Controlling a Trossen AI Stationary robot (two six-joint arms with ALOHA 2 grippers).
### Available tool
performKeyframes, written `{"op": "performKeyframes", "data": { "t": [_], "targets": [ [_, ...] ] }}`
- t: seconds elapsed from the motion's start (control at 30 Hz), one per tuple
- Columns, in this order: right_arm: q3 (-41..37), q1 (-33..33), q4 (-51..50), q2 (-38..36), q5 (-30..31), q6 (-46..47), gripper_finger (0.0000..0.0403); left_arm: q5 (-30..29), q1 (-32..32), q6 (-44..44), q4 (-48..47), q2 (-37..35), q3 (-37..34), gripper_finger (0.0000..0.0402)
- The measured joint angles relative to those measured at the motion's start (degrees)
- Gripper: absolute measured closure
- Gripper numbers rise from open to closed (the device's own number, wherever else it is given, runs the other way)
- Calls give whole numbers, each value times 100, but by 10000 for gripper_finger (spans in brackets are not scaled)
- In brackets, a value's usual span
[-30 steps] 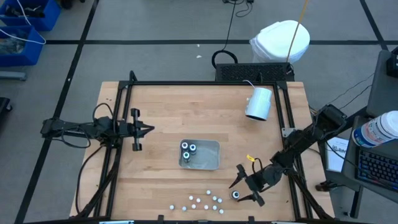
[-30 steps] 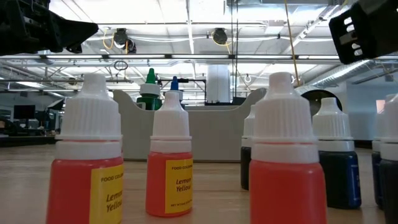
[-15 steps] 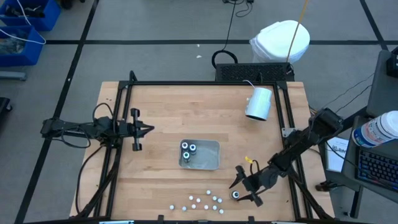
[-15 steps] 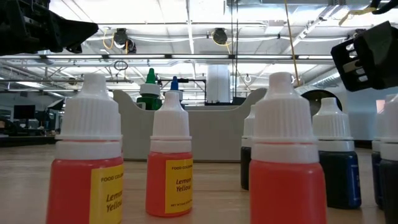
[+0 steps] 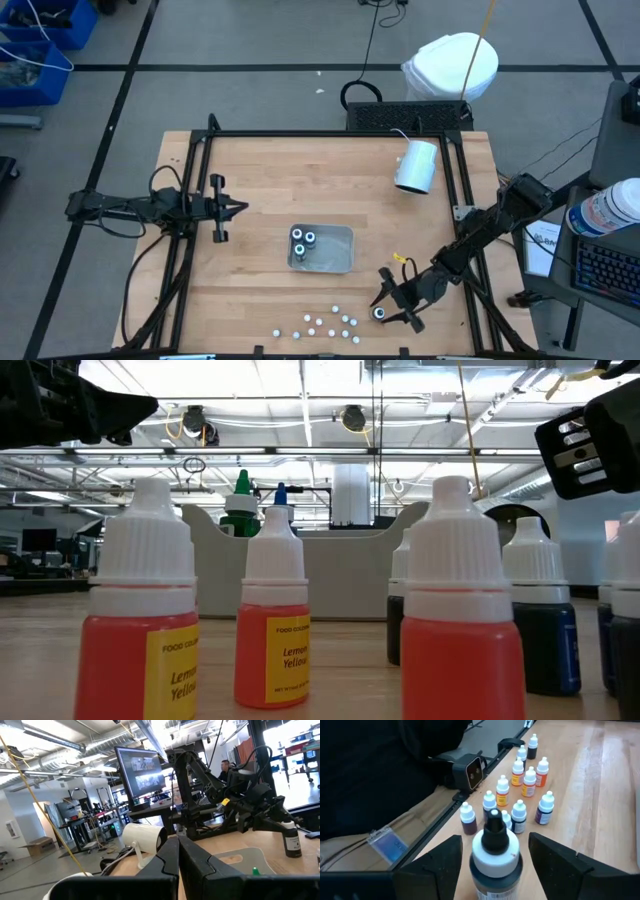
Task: Pick & Place food coloring
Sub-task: Put the big black food coloring bottle into the gray bin
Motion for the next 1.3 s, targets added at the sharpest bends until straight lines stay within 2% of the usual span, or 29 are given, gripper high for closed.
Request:
{"op": "performKeyframes", "data": {
  "t": [0.23, 0.63, 0.87, 1.0, 1.13, 1.3],
  "targets": [
    [1, 0, -16, 0, 15, 13, 217, 0, 0, -3, 0, 0, 0, 392],
    [0, -2, -3, -2, 26, -140, 291, 0, 2, -4, 0, 0, 0, 392],
    [0, -9, 47, -2, 28, -145, 275, 0, 1, -3, 0, 0, 0, 392],
    [0, -41, 70, -2, 28, -400, 282, 0, 2, 39, 2, 2, 0, 392],
    [0, -156, 484, -16, 28, -700, 290, 0, 2, 105, 9, 0, 0, 392],
    [0, -316, 833, -359, 20, -1054, 278, 4, 0, 33, 19, 0, 0, 392]
  ]
}}
